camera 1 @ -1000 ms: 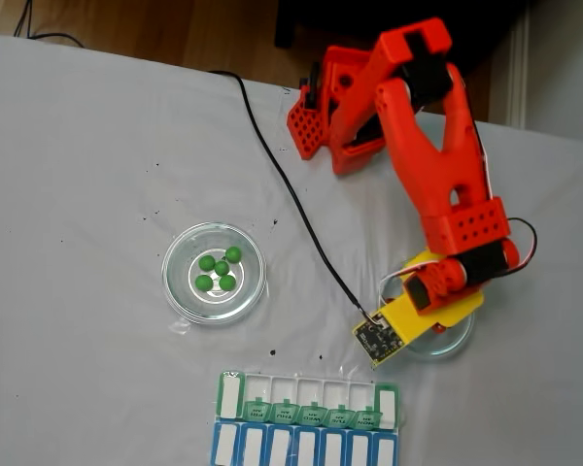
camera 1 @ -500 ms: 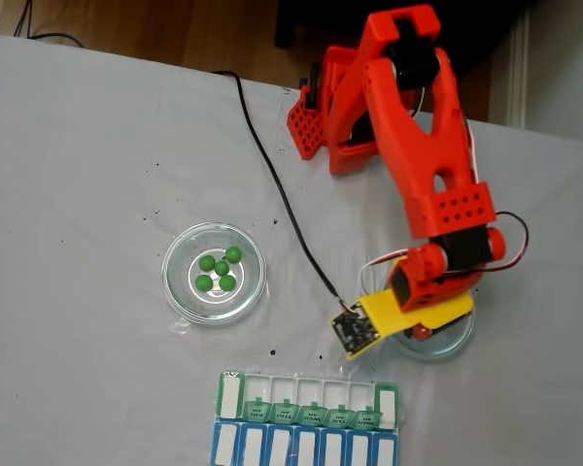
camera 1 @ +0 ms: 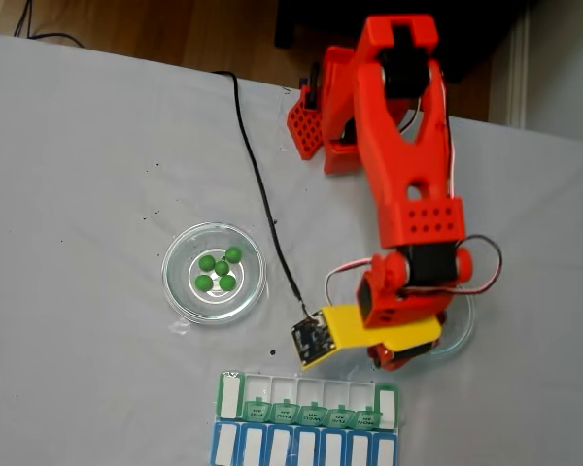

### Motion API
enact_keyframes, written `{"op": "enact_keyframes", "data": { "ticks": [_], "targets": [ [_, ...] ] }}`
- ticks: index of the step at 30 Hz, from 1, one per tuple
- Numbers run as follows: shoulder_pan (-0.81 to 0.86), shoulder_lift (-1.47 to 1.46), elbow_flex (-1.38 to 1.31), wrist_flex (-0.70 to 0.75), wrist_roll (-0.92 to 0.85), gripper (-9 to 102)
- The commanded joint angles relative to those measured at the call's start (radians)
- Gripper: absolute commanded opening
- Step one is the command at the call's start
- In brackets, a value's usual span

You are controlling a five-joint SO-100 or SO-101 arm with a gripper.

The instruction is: Sort medicines into box.

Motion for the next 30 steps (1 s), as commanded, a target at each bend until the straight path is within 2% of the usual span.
{"op": "enact_keyframes", "data": {
  "ticks": [1, 10, 30],
  "targets": [
    [0.006, -0.037, -0.146, -0.017, 0.003, 1],
    [0.023, -0.198, -0.279, -0.012, 0.009, 1],
    [0.038, -0.302, -0.377, -0.052, 0.035, 1]
  ]
}}
